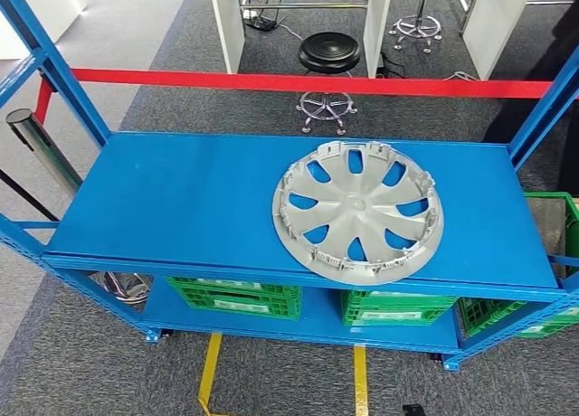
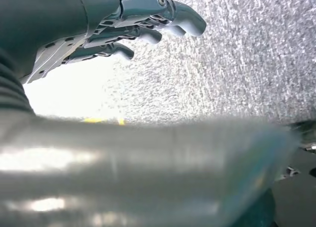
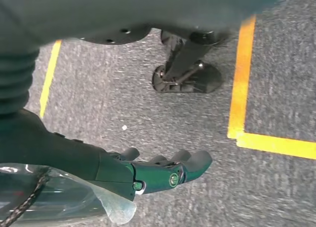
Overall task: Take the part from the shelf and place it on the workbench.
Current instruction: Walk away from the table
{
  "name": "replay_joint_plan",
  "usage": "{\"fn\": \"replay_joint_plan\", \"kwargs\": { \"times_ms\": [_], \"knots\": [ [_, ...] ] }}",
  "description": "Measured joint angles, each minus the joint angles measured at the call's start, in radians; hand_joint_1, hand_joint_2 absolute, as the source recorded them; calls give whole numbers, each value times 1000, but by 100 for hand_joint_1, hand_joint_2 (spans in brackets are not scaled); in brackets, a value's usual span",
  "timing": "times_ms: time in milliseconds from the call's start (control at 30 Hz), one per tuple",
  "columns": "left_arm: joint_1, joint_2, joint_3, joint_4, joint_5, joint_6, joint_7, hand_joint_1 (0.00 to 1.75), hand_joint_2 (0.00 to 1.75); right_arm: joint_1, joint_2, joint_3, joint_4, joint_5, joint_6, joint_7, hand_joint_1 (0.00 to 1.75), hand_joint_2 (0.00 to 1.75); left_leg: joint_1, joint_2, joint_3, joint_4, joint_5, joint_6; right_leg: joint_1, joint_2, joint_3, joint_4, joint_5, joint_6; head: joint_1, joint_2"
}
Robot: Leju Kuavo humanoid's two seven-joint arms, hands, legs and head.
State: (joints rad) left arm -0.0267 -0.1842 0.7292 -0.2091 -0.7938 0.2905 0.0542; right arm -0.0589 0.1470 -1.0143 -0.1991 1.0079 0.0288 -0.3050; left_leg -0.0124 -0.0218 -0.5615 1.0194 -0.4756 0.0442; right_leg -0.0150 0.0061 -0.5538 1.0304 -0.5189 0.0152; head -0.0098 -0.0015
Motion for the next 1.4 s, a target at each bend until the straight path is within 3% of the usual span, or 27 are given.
{"fn": "replay_joint_plan", "kwargs": {
  "times_ms": [133,333,1400],
  "knots": [
    [12,13,-44,-4,68,-25,-3,0,0,16,-11,65,-8,-83,0,25,0,0,3,0,0,-2,-2,-26,2,0,0,1,-2,-3,0,0],
    [32,35,-126,-22,167,-61,-9,0,0,41,-29,182,-29,-210,-3,64,0,0,3,0,0,-2,-4,-32,2,0,2,0,-2,-3,1,0],
    [148,154,-608,-144,694,-251,-46,0,0,179,-116,855,-153,-879,-23,266,0,0,0,0,1,-1,-5,-30,-2,-1,5,-5,-1,-2,1,0]
  ]
}}
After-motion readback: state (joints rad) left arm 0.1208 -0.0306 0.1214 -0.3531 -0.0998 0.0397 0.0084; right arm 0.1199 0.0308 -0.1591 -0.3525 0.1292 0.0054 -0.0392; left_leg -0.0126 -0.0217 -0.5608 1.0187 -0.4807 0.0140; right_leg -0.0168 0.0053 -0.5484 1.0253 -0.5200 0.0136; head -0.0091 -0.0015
